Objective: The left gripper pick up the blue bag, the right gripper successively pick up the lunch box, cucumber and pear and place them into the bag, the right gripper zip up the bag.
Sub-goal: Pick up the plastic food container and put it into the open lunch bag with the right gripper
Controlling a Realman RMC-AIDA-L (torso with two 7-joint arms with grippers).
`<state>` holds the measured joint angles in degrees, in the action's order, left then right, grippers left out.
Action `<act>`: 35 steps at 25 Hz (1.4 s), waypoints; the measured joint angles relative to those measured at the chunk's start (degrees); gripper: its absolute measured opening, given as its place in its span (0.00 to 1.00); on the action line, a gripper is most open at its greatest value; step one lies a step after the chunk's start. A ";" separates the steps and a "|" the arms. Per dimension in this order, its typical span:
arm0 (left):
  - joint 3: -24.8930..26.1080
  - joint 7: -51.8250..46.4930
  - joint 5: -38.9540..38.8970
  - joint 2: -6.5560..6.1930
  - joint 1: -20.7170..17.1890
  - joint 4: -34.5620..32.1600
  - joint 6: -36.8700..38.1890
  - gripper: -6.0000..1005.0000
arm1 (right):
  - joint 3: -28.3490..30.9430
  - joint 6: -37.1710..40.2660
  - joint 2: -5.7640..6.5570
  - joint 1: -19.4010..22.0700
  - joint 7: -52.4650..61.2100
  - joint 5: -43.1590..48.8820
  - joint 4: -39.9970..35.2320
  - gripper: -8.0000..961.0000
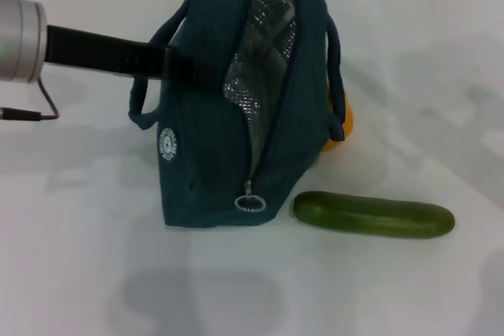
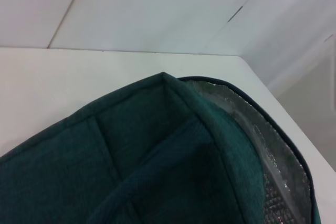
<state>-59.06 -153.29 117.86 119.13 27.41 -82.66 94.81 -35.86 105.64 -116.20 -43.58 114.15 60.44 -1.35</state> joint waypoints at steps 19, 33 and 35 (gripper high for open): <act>2.95 2.95 0.02 0.13 0.54 3.35 -0.91 0.05 | -15.18 -19.54 0.02 -3.38 -7.65 0.05 -0.75 0.12; 2.75 4.18 -0.42 0.22 1.13 3.38 -0.92 0.05 | -21.56 -22.31 0.02 -7.87 -8.39 0.02 -1.98 0.17; 2.82 4.22 -0.46 0.18 1.19 3.38 -0.90 0.05 | -22.03 -22.90 0.02 -8.05 -7.68 0.03 -2.49 0.18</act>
<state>-56.24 -149.06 117.40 119.32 28.60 -79.27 93.91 -57.89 82.74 -116.19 -51.63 106.47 60.46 -3.84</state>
